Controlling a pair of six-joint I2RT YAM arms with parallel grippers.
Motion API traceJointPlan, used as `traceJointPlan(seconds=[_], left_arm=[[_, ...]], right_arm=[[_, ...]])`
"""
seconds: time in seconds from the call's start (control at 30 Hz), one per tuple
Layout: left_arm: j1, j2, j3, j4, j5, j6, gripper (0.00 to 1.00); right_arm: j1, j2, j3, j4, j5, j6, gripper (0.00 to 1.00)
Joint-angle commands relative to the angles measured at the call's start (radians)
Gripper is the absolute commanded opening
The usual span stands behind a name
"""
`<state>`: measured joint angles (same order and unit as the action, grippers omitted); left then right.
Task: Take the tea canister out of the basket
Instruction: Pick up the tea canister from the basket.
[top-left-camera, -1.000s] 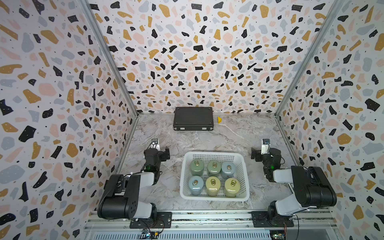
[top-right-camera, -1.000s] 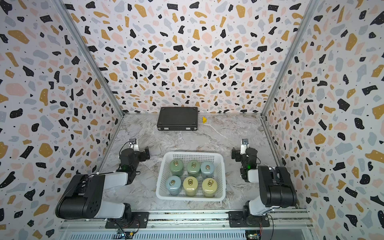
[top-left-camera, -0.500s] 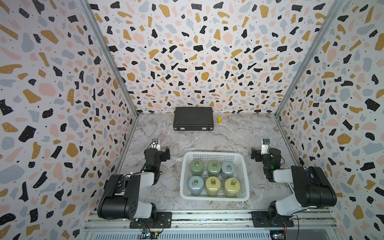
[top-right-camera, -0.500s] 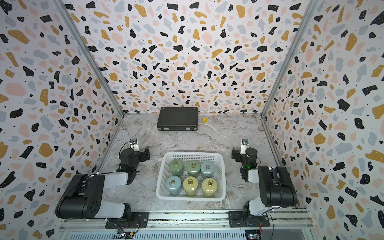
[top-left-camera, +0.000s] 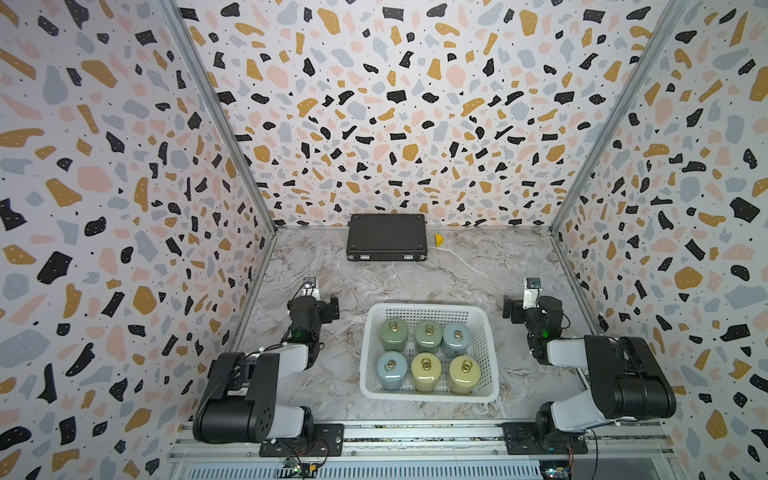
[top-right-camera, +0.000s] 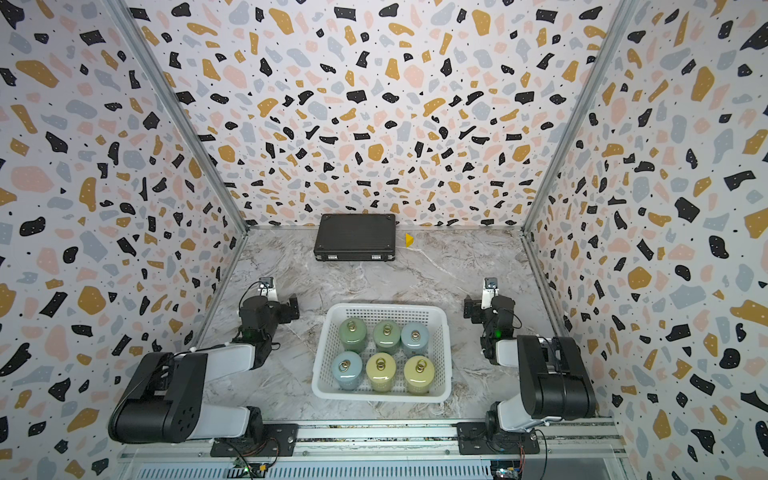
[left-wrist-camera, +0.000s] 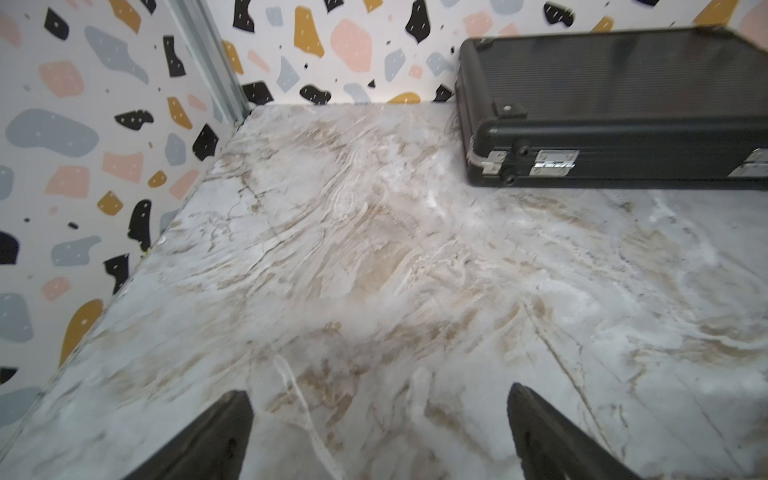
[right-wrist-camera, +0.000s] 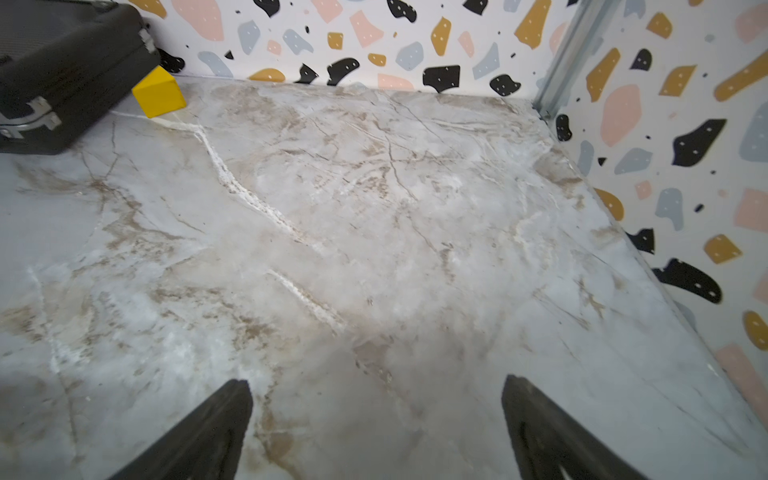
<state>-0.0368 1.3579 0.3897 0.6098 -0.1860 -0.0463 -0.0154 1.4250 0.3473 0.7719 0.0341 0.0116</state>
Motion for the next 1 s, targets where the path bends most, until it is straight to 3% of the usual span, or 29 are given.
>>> traceJointPlan(seconds=[0.0, 0.07, 0.27, 0.43, 0.57, 0.73, 0.97], left_arm=[[-0.002, -0.069, 0.187, -0.324, -0.164, -0.109, 1.0], [-0.002, -0.077, 0.303, -0.53, -0.224, -0.207, 1.0], [-0.001, -0.151, 0.541, -0.954, -0.244, -0.588, 1.0], [-0.002, -0.191, 0.612, -1.071, -0.009, -0.593, 1.0], [-0.025, -0.208, 0.665, -1.204, 0.136, -0.582, 1.0], [-0.141, -0.247, 0.682, -1.34, 0.159, -0.549, 1.0], [-0.369, -0.258, 0.67, -1.462, 0.165, -0.55, 1.0]], right_arm=[[0.003, -0.142, 0.108, -0.32, 0.144, 0.117, 0.99], [0.002, -0.183, 0.193, -0.519, 0.181, 0.182, 0.99], [0.003, -0.277, 0.344, -0.787, 0.154, 0.362, 0.99], [0.001, -0.383, 0.408, -1.006, 0.158, 0.667, 0.99], [0.003, -0.431, 0.426, -0.993, -0.037, 0.646, 0.99], [0.007, -0.434, 0.491, -1.092, -0.277, 0.606, 0.99], [0.107, -0.445, 0.614, -1.35, -0.373, 0.48, 0.99]])
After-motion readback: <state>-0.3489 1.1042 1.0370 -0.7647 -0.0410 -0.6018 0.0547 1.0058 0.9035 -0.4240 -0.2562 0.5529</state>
